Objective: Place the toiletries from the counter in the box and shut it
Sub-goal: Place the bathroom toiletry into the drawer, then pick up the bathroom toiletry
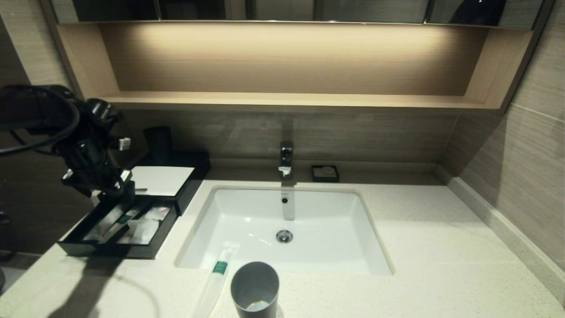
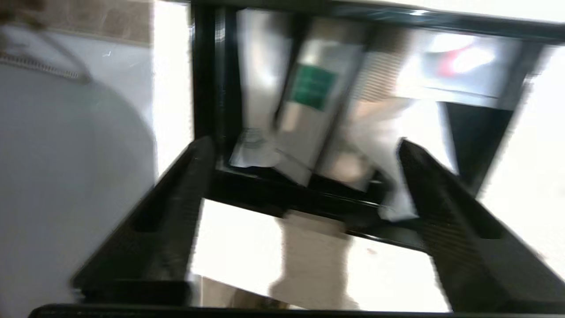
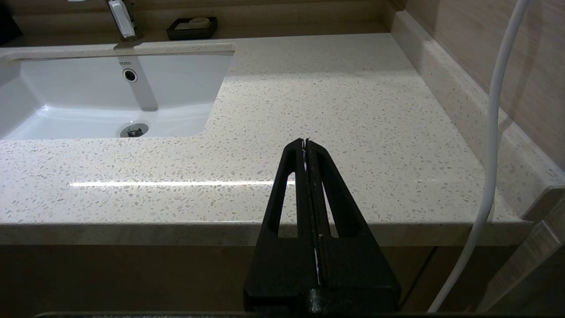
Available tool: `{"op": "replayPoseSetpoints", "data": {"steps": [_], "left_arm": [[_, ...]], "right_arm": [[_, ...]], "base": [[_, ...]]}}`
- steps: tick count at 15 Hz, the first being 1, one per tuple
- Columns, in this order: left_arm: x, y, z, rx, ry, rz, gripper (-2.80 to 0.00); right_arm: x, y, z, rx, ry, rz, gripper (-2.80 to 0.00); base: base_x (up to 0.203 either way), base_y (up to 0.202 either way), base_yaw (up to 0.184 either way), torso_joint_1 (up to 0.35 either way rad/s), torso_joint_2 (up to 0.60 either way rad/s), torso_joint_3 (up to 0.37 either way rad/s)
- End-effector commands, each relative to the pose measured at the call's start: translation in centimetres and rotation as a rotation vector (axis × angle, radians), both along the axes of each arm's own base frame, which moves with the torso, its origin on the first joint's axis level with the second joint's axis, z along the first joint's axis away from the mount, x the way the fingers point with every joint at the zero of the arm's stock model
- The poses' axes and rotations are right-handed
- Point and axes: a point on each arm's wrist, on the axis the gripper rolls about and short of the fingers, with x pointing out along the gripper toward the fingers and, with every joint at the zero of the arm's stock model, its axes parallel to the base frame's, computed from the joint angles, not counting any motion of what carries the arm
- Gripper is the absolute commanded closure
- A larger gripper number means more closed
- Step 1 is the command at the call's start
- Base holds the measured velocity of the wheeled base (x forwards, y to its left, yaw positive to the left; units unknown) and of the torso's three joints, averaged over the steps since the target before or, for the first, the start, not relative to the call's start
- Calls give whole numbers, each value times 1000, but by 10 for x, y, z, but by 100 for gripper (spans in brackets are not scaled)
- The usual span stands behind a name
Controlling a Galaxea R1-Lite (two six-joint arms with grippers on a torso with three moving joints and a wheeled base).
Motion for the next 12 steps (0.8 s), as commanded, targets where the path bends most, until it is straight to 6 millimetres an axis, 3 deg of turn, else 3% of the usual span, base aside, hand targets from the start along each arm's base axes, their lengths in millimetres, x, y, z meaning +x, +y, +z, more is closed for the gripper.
{"op": "replayPoseSetpoints", "data": {"steps": [1,7,12], "left_arm": [[-17,-14,29,-95,-85,-47,0],[-54,-34,59,-456,-156,-212,0],[-105,-40,42,-593,-51,-294,0]], "right_arm": [[0,0,0,1,0,1,0],[0,0,0,1,3,1,0],[0,0,0,1,1,0,0]], "base": [[0,0,0,0,0,0],[0,0,0,0,0,0],[0,0,0,0,0,0]]}}
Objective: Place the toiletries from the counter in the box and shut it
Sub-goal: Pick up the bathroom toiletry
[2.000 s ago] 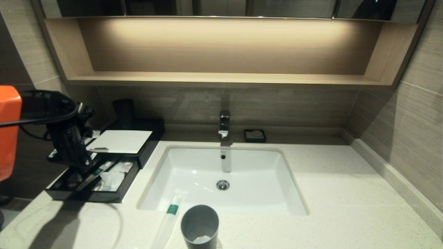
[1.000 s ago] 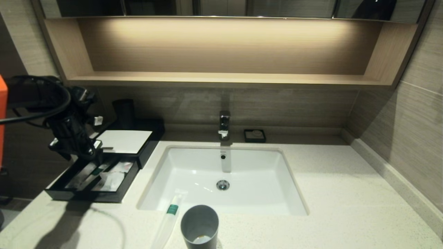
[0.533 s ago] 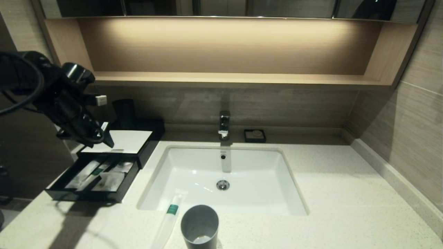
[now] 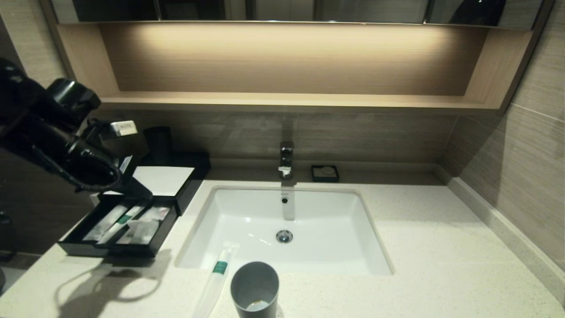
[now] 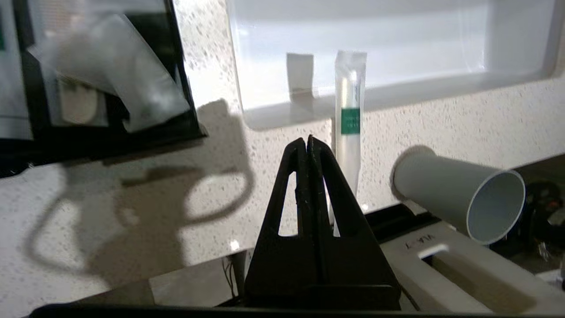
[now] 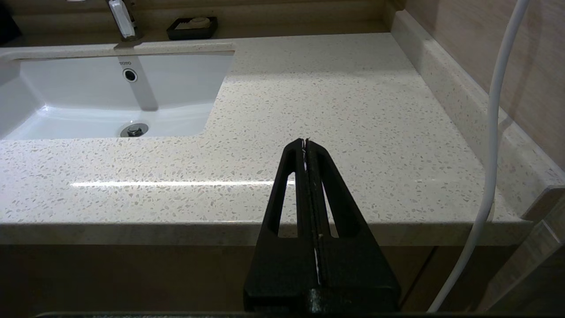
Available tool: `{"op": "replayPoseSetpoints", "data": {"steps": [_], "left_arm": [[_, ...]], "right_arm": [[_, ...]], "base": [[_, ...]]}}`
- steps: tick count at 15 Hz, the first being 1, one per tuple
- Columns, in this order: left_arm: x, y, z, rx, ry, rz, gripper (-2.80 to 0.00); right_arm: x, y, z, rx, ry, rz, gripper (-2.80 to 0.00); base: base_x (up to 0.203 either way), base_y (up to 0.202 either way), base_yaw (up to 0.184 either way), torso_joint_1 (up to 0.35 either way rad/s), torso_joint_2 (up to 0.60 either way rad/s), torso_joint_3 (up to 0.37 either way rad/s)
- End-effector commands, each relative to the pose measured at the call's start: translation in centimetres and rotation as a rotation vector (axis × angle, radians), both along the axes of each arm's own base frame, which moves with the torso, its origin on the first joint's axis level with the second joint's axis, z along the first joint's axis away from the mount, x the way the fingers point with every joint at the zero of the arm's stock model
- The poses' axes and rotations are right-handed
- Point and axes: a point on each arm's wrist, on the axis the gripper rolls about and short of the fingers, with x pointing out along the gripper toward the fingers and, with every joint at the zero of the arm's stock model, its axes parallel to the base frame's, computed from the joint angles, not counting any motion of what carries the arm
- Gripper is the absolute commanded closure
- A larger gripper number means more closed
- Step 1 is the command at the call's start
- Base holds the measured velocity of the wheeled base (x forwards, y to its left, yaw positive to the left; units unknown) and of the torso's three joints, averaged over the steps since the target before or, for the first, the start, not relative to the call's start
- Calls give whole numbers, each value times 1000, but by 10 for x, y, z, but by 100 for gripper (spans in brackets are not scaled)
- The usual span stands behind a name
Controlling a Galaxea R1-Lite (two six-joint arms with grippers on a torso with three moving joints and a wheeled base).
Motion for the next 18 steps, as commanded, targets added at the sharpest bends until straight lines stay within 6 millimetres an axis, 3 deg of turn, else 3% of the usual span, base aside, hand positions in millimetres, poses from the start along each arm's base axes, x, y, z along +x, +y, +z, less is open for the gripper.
{"op": "replayPoseSetpoints", "data": {"steps": [1,5,10,13,18], "left_arm": [[-37,-2,-2,1,15,-57,0],[-81,-10,-4,26,-2,-137,0],[-113,-28,-16,208,32,-191,0],[-121,-41,-25,243,70,-180,0],[-118,-76,-52,276,135,-110,0]], "right_arm": [[0,0,0,1,1,1,0],[0,0,0,1,1,1,0],[0,0,0,1,2,1,0],[0,0,0,1,1,1,0],[0,0,0,1,2,1,0]], "base": [[0,0,0,0,0,0],[0,0,0,0,0,0],[0,0,0,0,0,0],[0,0,0,0,0,0],[0,0,0,0,0,0]]}}
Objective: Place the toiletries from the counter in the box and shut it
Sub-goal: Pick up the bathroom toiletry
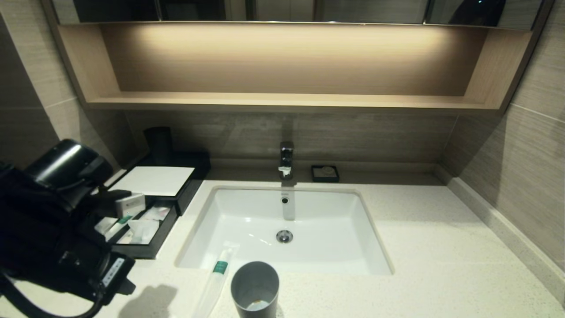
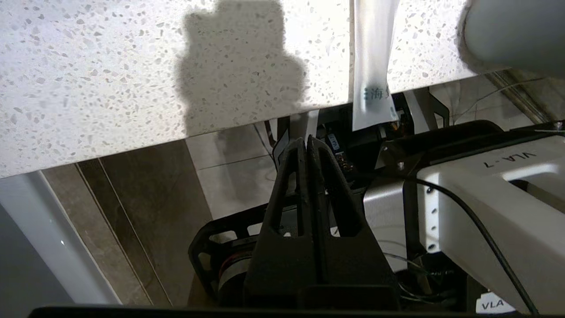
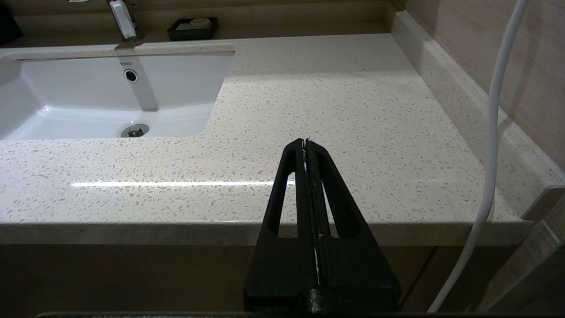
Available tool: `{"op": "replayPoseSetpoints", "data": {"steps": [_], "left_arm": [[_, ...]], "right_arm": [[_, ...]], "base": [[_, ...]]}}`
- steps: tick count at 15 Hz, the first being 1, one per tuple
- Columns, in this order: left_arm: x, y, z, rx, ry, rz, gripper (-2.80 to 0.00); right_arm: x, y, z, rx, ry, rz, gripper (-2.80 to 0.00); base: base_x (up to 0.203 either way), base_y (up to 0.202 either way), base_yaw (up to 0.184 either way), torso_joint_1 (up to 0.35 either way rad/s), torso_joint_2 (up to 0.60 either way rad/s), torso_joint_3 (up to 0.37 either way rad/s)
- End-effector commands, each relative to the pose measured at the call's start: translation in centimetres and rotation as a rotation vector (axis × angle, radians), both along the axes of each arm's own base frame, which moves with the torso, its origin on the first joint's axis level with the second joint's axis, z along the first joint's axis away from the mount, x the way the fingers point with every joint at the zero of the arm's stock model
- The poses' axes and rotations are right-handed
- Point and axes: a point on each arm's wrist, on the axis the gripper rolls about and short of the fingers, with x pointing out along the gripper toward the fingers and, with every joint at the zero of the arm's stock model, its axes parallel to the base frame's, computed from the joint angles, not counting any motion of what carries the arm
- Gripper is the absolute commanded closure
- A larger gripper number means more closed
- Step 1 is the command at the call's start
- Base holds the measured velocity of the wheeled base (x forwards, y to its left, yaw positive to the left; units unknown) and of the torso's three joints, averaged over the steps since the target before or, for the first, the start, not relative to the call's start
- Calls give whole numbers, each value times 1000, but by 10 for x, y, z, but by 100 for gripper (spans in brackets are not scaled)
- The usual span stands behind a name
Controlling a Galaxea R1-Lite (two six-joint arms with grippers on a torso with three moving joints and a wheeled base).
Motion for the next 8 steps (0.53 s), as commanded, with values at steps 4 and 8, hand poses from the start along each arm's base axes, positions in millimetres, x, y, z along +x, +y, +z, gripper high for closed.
{"op": "replayPoseSetpoints", "data": {"steps": [4,8], "left_arm": [[-4,-25,-21,14,69,-43,0],[-5,-37,-26,2,59,-58,0]], "right_arm": [[0,0,0,0,2,0,0],[0,0,0,0,2,0,0]], "base": [[0,0,0,0,0,0],[0,0,0,0,0,0]]}}
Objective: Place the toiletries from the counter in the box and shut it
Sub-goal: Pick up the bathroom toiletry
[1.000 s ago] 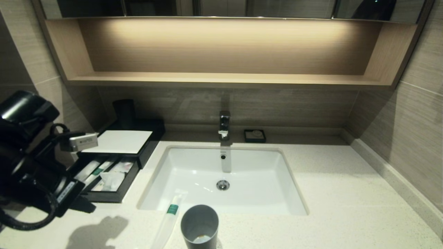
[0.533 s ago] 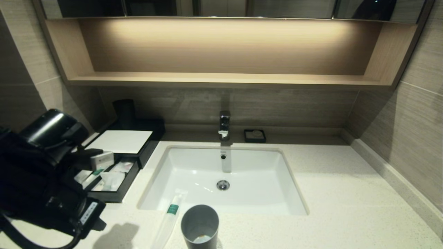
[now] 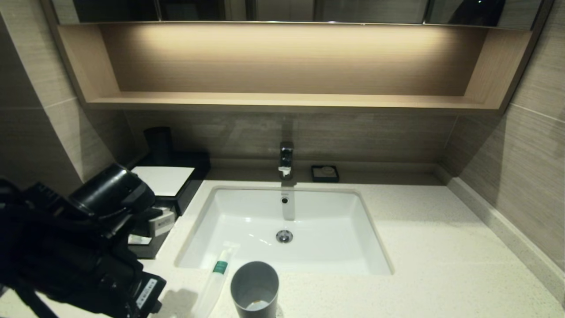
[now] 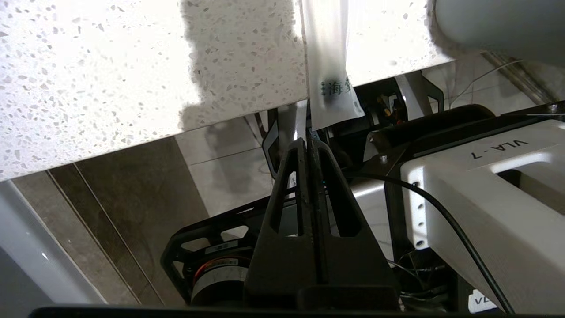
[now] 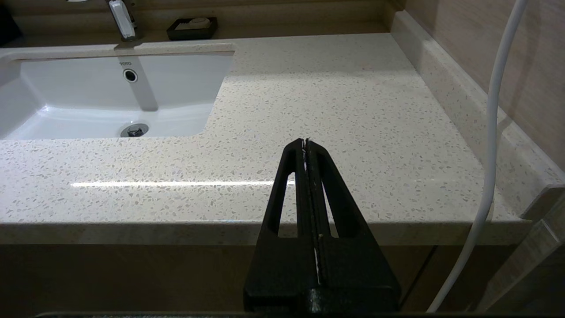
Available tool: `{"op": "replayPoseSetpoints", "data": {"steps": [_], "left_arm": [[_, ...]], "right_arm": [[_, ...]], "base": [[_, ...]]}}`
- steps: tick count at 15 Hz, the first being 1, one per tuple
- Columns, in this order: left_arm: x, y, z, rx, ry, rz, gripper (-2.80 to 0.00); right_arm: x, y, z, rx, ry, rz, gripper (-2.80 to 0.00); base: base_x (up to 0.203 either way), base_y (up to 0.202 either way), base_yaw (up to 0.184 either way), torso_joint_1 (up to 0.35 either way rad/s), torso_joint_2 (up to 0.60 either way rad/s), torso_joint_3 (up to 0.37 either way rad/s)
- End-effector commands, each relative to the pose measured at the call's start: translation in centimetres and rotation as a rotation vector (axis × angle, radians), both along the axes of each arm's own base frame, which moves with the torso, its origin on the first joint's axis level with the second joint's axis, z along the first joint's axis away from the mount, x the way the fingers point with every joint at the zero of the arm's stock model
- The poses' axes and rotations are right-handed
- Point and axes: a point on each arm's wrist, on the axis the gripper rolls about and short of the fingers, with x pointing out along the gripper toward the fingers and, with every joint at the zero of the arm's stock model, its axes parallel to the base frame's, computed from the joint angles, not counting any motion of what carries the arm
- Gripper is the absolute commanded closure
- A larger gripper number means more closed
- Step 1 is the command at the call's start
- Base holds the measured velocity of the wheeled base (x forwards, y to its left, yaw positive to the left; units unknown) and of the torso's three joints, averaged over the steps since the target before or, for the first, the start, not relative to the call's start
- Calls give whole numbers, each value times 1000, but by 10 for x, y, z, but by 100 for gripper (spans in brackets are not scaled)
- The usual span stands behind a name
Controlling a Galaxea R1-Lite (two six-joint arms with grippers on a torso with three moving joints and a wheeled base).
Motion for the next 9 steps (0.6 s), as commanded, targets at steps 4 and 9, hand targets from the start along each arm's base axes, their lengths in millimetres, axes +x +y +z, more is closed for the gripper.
{"op": "replayPoseSetpoints", "data": {"steps": [4,9], "left_arm": [[-3,-10,-5,13,25,-50,0],[-9,-18,-9,27,37,-98,0]], "right_arm": [[0,0,0,0,0,1,0],[0,0,0,0,0,1,0]], "base": [[0,0,0,0,0,0],[0,0,0,0,0,0]]}}
